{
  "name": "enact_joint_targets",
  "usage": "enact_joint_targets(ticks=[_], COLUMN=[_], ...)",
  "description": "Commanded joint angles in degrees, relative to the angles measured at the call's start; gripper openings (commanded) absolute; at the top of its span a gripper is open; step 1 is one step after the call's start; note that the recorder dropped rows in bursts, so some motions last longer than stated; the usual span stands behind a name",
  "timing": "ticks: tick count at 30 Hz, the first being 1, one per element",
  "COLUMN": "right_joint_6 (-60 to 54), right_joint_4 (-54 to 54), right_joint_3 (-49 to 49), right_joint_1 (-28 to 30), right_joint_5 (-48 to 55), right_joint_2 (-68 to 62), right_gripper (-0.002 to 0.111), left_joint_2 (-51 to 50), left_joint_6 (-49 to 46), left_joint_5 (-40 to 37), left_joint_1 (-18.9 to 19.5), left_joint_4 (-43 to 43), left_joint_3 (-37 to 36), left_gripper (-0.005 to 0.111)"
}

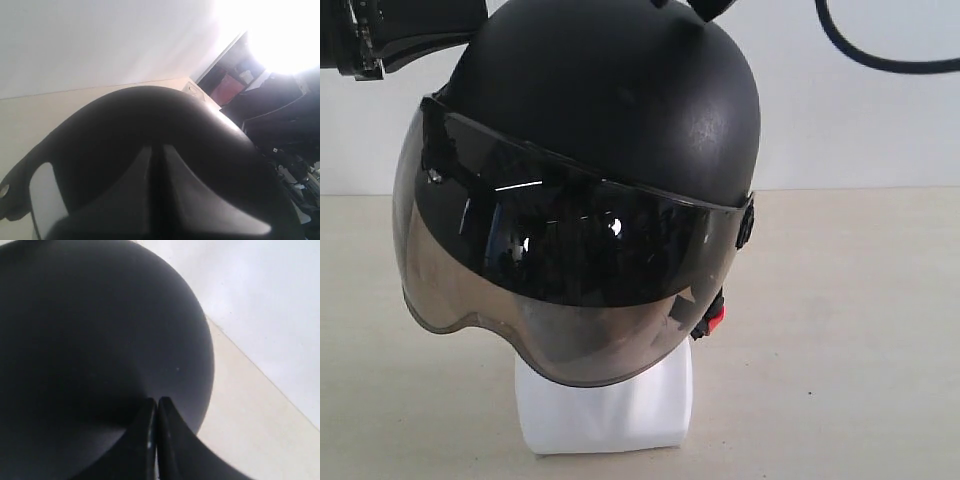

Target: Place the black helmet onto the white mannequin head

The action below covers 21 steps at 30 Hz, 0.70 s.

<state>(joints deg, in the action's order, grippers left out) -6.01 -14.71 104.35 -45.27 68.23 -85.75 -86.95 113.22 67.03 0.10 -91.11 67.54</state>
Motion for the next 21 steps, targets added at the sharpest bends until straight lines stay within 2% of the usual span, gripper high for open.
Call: enact_joint_targets(ticks=[1,11,21], right_joint_6=[1.74,4.63,3.87], right_joint_4=[-4.16,-8.74,-6.06], right_joint_3=[-0.24,-0.24,-0.24], right_joint_1=[0.16,0.16,0.16], right_joint_5=[0.58,0.46,0.95], right_joint_2=[-0.11,-0.11,-0.11], right_gripper=[0.0,0.0,0.0], left_joint_2=[-0.13,7.01,7.91], left_joint_6=[-0.98,-2.37,-4.46], left_joint_5=[2.93,2.93,2.93], left_joint_1=[-1.28,-1.28,-1.28], left_joint_4=[-8.83,-8.83,-8.83], left_joint_3=[-3.58,-11.69,-17.16], left_gripper=[0.004,0.004,0.004])
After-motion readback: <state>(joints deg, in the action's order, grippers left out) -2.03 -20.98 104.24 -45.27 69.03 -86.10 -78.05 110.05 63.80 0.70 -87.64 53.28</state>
